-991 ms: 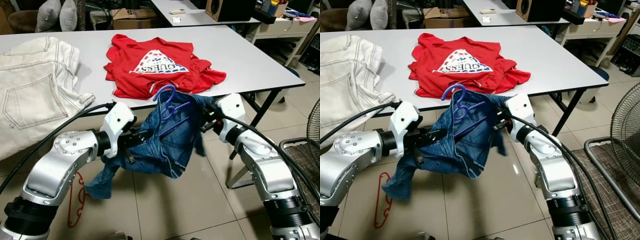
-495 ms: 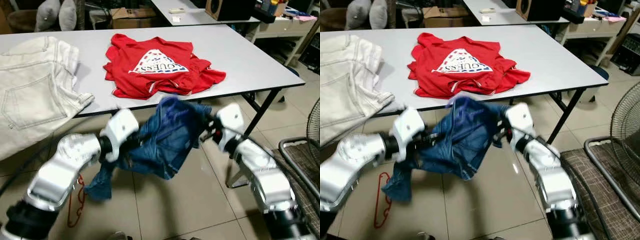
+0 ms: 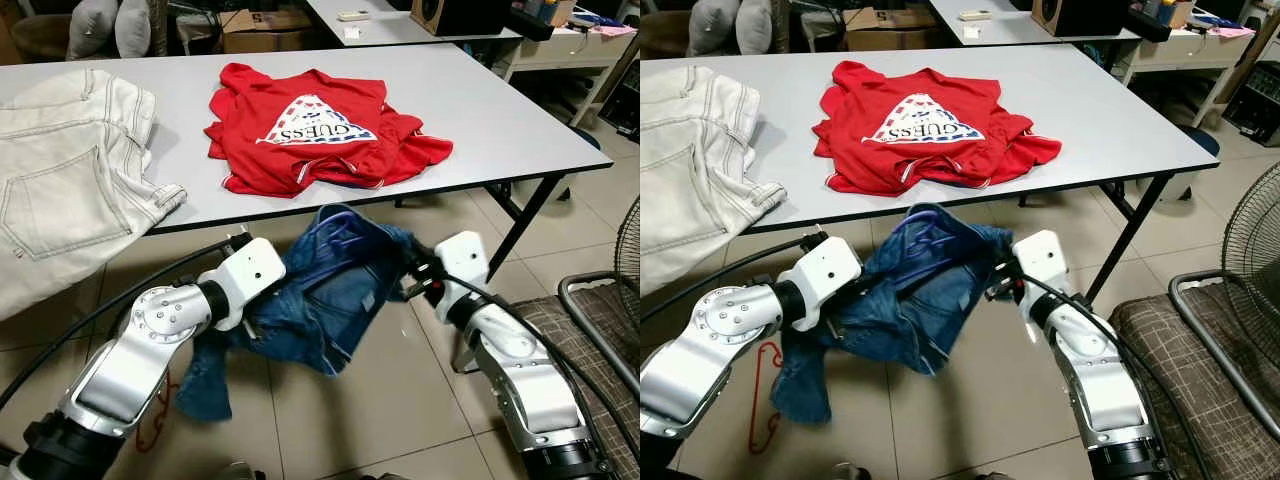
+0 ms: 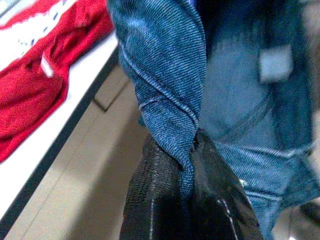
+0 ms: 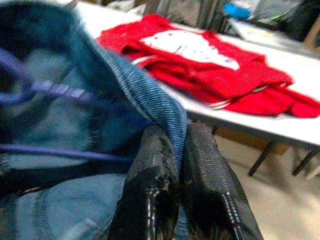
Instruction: Hang hanger
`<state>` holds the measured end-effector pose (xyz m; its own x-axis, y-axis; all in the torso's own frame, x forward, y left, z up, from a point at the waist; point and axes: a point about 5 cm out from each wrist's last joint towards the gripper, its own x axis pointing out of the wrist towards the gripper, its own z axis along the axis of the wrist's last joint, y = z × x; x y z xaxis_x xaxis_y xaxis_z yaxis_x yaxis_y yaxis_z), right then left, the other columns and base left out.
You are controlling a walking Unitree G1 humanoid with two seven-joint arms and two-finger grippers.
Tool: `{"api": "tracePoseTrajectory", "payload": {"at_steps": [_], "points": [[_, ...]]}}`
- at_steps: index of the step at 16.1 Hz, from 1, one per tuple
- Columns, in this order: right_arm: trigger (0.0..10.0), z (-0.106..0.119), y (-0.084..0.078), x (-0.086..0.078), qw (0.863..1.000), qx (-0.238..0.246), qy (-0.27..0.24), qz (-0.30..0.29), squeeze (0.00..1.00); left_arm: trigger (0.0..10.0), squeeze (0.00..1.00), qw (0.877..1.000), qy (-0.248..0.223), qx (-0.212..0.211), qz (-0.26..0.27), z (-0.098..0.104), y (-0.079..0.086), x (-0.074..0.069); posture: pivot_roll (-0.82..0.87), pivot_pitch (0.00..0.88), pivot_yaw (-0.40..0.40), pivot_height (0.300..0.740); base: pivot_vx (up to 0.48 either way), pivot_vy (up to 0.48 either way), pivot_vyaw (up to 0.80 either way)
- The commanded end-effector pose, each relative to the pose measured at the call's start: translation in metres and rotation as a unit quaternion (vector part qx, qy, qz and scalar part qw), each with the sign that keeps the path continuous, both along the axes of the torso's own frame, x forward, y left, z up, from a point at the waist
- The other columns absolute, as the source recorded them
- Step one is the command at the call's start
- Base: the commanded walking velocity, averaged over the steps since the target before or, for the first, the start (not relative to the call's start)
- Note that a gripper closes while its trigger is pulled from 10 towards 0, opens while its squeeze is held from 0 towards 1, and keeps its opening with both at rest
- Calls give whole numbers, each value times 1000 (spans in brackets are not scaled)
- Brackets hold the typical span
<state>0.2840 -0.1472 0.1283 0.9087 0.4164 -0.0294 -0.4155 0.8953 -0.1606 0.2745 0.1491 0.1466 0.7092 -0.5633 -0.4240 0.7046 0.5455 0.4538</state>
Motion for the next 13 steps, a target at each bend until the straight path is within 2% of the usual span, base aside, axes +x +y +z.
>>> {"api": "tracePoseTrajectory", "payload": {"at_steps": [1, 3, 5, 7, 10, 12, 13], "points": [[0, 21, -11, 2, 998, 7, -55, -25, 0, 0, 0, 999, -8, 33, 16, -2, 6, 4, 37, 96, -28, 740, 0, 0, 0], [0, 25, -16, 2, 997, 9, -72, -40, 0, 0, 0, 998, -18, 51, 34, -2, 10, 7, 35, 97, -27, 740, 0, 0, 0], [0, 20, -17, 0, 996, 7, -72, -46, 0, 0, 0, 994, -58, 71, 53, 4, 12, 14, 37, 97, -25, 740, 0, 0, 0], [0, 17, -13, -3, 997, -2, -70, -35, 0, 0, 0, 992, -83, 64, 69, 8, 11, 18, 37, 96, -22, 740, 0, 0, 0], [0, 5, -4, -7, 999, -10, -42, -8, 0, 0, 0, 993, -90, 15, 80, 15, 6, 21, 38, 94, -20, 740, 0, 0, 0], [0, -7, 0, -10, 999, -30, -19, 8, 0, 0, 0, 992, -72, -42, 89, 20, 3, 23, 40, 91, -19, 740, 0, 0, 0], [0, -16, 1, -11, 999, -49, 1, 18, 0, 0, 0, 990, -56, -93, 91, 25, 0, 23, 39, 90, -18, 740, 0, 0, 0]]}}
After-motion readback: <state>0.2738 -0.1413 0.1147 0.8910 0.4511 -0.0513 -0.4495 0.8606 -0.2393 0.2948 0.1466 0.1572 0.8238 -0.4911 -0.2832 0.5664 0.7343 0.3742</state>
